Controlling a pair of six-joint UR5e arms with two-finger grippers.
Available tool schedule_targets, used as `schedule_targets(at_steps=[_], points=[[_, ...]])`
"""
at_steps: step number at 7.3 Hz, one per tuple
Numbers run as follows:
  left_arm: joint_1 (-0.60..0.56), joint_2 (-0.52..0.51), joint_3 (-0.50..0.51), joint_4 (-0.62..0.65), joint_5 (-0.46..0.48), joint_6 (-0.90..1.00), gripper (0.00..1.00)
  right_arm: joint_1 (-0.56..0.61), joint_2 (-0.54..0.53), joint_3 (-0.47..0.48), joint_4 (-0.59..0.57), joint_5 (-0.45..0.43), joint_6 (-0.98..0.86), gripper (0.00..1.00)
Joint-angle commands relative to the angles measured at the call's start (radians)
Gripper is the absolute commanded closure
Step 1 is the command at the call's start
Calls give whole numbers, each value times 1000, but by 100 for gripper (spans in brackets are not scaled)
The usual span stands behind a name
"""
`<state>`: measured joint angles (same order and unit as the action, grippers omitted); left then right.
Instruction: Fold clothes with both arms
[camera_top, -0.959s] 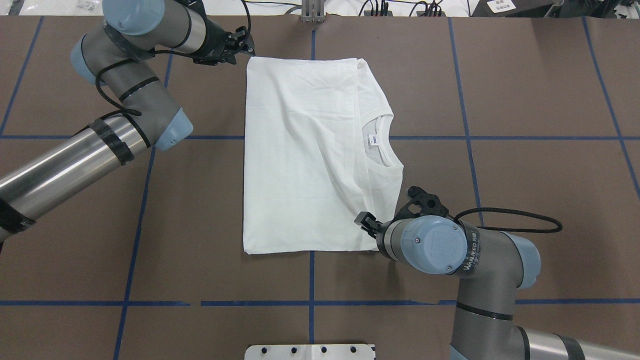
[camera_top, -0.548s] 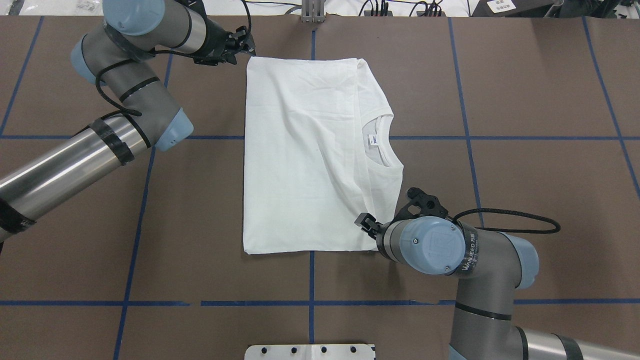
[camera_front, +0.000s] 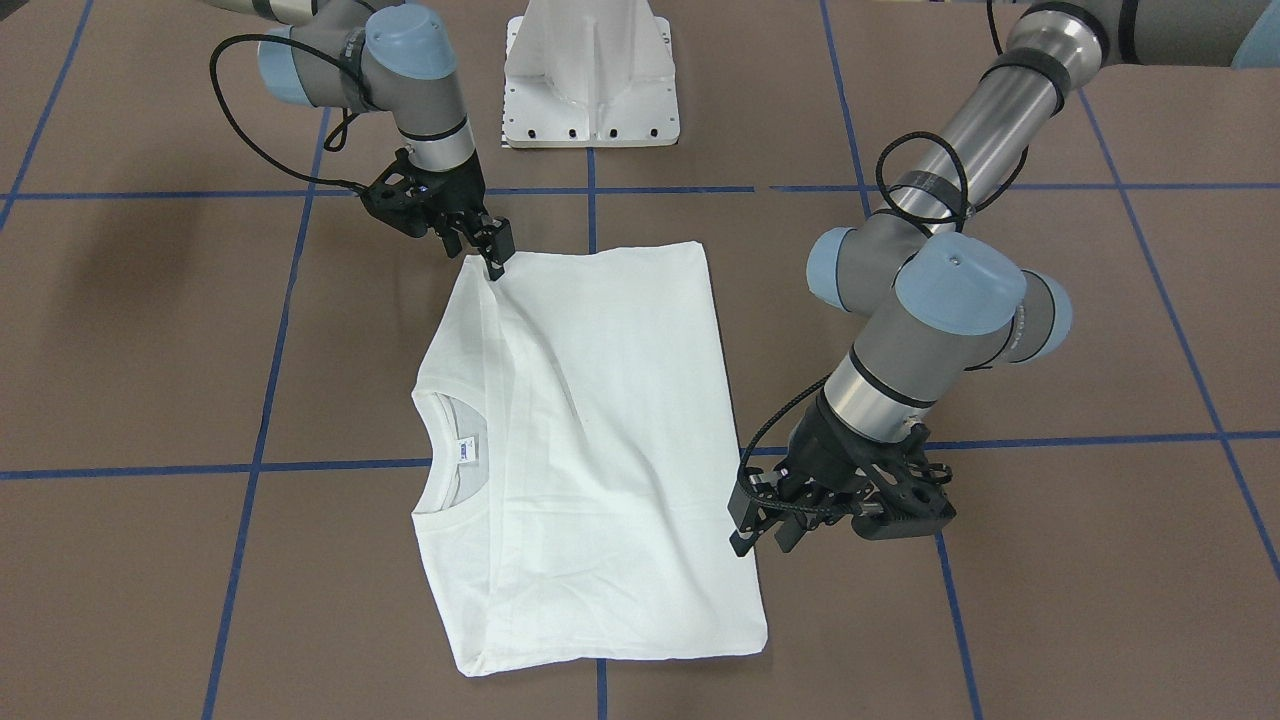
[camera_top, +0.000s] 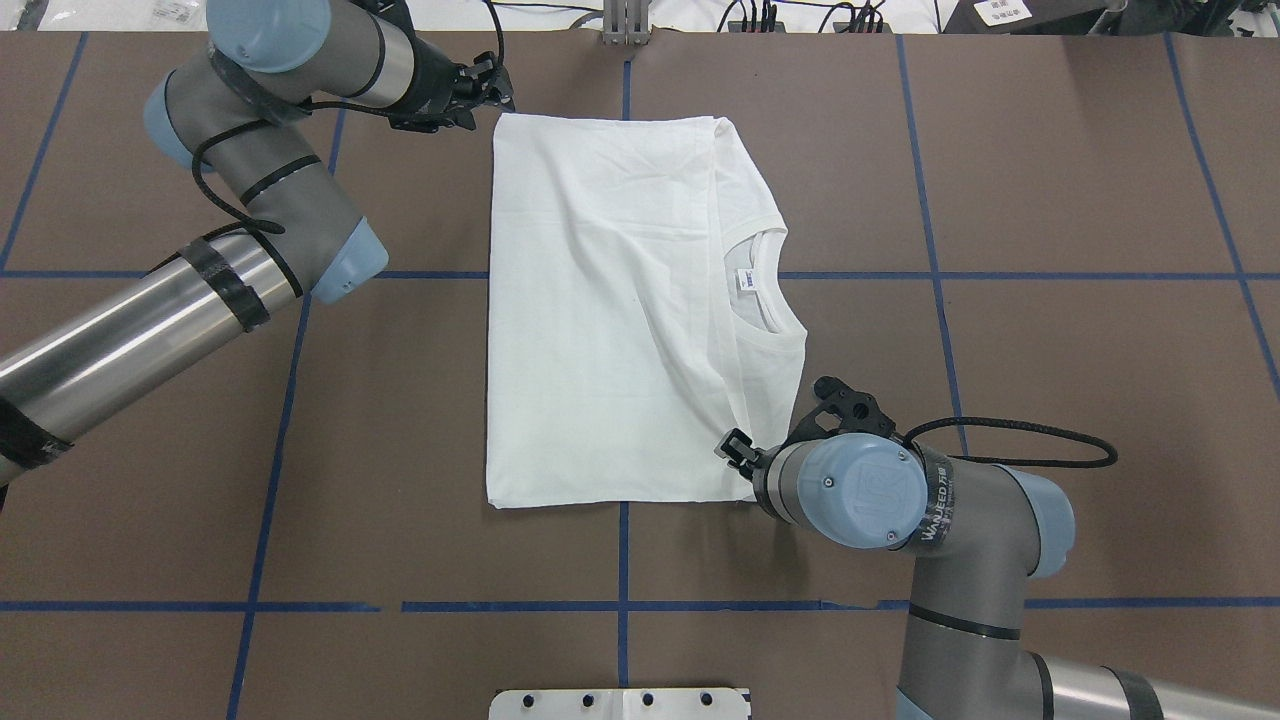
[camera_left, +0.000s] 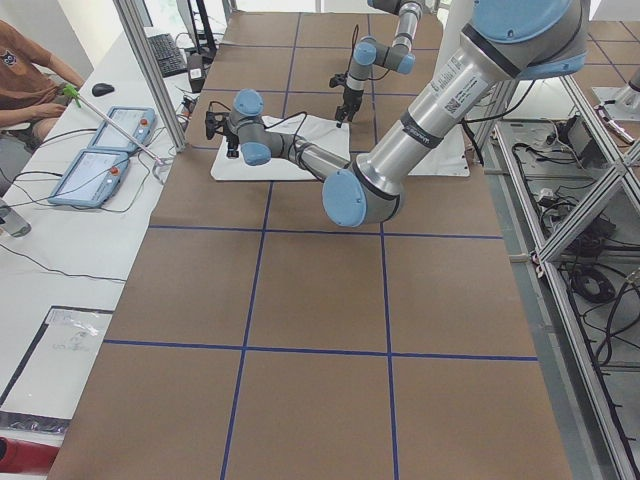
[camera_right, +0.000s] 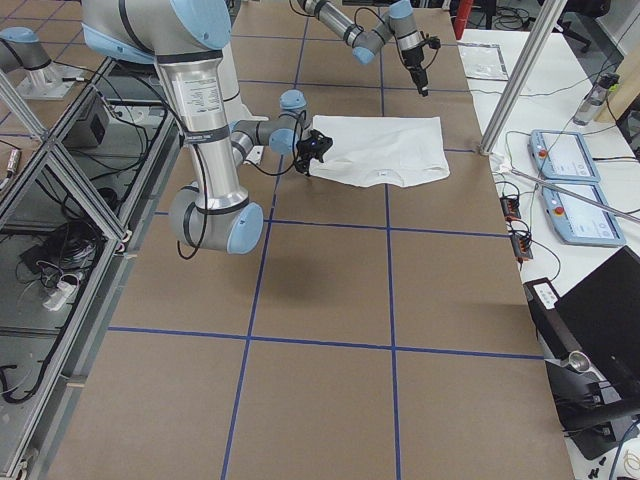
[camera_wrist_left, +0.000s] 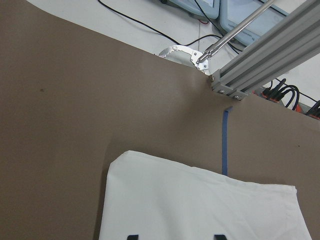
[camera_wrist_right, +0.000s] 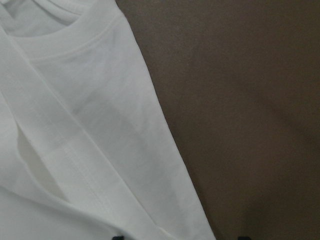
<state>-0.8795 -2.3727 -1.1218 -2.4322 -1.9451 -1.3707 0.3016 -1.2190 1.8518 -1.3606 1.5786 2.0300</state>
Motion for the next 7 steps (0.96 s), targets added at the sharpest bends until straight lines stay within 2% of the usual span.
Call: schedule_targets(at_steps=[1, 2, 3, 7], points=[[1, 3, -3, -1, 0, -2, 40, -1, -1, -2, 0, 1, 2, 37], [1, 4, -10, -1, 0, -2, 40, -2, -2, -2, 0, 3, 34, 81], [1, 4, -10, -1, 0, -2, 40, -2, -1, 1, 0, 4, 35, 100], [5, 4, -16, 1, 0, -4, 38, 1, 1, 20, 0, 29, 35, 100]])
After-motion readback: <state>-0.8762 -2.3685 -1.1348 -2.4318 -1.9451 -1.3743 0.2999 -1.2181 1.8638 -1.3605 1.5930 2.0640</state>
